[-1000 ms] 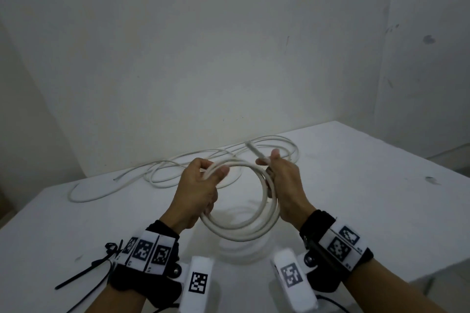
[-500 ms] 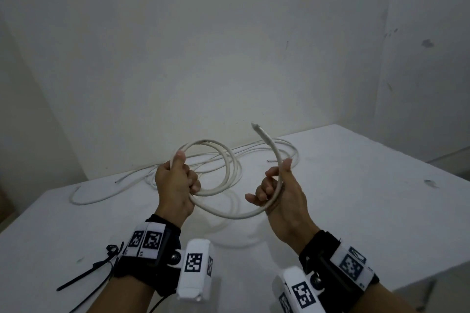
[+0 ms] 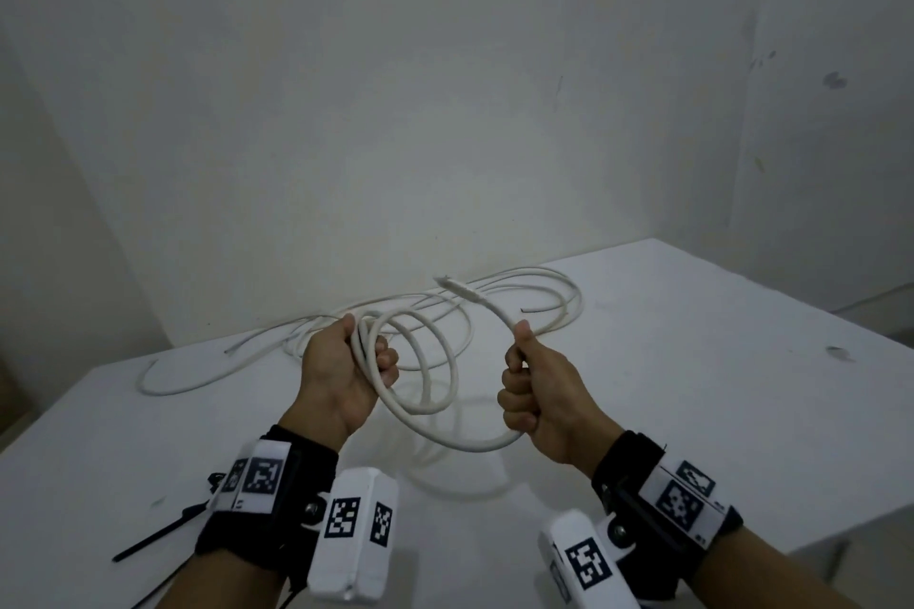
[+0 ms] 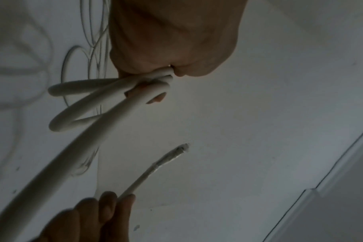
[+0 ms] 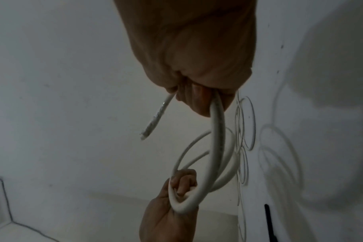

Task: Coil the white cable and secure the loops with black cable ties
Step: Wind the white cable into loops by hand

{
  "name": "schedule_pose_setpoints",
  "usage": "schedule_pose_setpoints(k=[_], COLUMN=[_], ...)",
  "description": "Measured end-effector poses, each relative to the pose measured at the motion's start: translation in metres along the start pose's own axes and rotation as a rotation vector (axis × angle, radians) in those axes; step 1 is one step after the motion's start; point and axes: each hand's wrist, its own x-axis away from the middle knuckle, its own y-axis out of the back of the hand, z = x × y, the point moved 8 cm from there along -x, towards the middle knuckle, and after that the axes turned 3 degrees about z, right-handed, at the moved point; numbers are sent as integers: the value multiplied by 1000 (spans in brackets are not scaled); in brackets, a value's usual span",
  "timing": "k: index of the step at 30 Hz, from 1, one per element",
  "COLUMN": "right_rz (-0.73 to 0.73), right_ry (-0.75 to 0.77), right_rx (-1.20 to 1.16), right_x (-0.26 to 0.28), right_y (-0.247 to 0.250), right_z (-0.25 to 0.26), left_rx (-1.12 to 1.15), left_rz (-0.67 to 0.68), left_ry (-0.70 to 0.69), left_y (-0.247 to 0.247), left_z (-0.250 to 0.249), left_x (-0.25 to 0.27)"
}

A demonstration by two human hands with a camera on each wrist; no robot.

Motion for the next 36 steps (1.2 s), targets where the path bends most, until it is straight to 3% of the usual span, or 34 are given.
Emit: schedule_pose_setpoints(k=[7, 13, 18, 23, 28, 31, 36], right_rz=[19, 13, 26, 57, 108, 88, 15], right_ry=[-67, -140, -196, -113, -229, -256, -135], right_rx=[96, 63, 289, 330, 168, 165, 155], right_x=[-2, -9, -18, -20, -24, -26, -27], right_y=[8, 9, -1, -3, -7, -4, -4], right_z=[-9, -23, -52, -52, -64, -62, -45], left_rx=[-111, 56, 175, 245, 282, 259, 296], left_rz=[-102, -34, 97, 175, 273, 258, 215], left_ry=[68, 60, 213, 275, 312, 305, 268], left_y=[11, 9, -11, -15, -24, -22, -13], left_z=[8, 10, 42, 46, 40, 41, 45], left_x=[9, 5, 8, 15, 27, 29, 30])
